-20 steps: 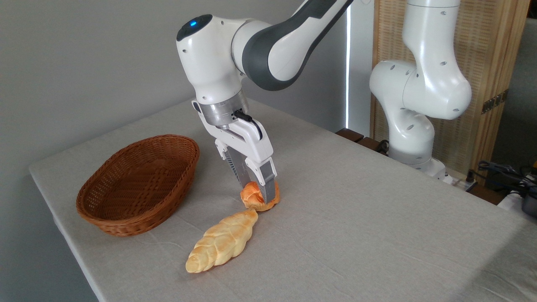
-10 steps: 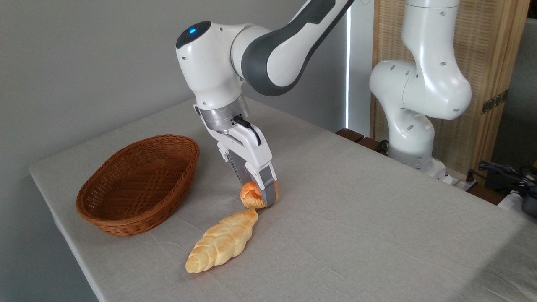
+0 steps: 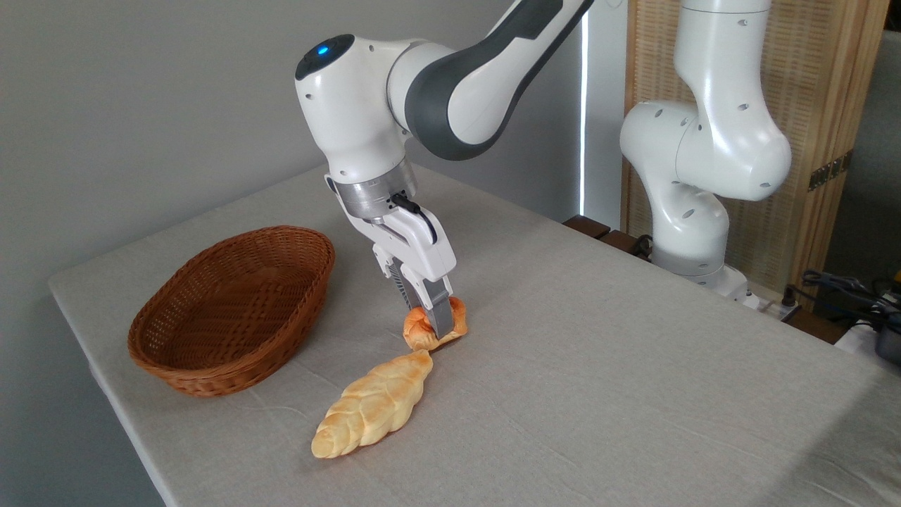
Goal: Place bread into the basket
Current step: 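Lift the orange roll and carry it over the wicker basket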
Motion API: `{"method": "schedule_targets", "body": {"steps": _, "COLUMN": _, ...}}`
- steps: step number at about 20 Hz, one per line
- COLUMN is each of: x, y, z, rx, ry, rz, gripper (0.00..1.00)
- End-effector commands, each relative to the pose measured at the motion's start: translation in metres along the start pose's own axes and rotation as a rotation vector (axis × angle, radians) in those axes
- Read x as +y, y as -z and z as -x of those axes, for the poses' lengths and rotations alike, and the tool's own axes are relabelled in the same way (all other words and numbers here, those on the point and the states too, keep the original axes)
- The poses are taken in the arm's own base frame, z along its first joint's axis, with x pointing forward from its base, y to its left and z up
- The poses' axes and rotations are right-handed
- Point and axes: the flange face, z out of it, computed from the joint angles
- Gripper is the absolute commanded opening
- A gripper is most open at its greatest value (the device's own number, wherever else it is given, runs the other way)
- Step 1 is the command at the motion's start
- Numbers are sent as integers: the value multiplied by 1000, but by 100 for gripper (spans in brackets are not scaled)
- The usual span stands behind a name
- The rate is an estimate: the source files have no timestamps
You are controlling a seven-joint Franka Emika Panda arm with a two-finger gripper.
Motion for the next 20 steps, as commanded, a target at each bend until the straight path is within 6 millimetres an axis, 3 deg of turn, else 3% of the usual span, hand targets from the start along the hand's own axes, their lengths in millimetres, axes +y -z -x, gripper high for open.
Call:
{"method": "schedule_targets", "body": {"steps": 1, "x": -2, "y": 31, "z": -2, "rx": 54, "ry": -2, "rz": -16, "gripper": 38}}
{"method": "schedule_targets", "body": {"steps": 8, "x": -3, "y": 115, "z": -26, "rx": 305, "ry": 48, "rz": -5, "gripper": 38}}
{"method": "schedule_targets", "body": {"steps": 11, "x": 7, "y": 133, "z": -52, "rx": 485, "ry": 150, "rz": -21, "gripper": 45}}
{"method": "schedule_targets", "body": {"steps": 14, "x": 17, "y": 130, "z": -80, "rx": 580, "ry": 243, "rz": -14, "gripper": 49}}
{"method": "schedule_targets", "body": {"steps": 15, "x": 17, "y": 125, "z": -88, "rx": 597, "ry": 251, "rz": -14, "gripper": 61}}
{"method": "schedule_targets", "body": {"steps": 16, "x": 24, "y": 119, "z": -99, "rx": 612, "ry": 251, "rz": -6, "gripper": 84}}
{"method": "schedule_targets", "body": {"steps": 17, "x": 30, "y": 110, "z": -111, "rx": 620, "ry": 257, "rz": 6, "gripper": 97}}
{"method": "schedule_targets", "body": {"steps": 20, "x": 30, "y": 84, "z": -129, "rx": 603, "ry": 256, "rz": 23, "gripper": 100}}
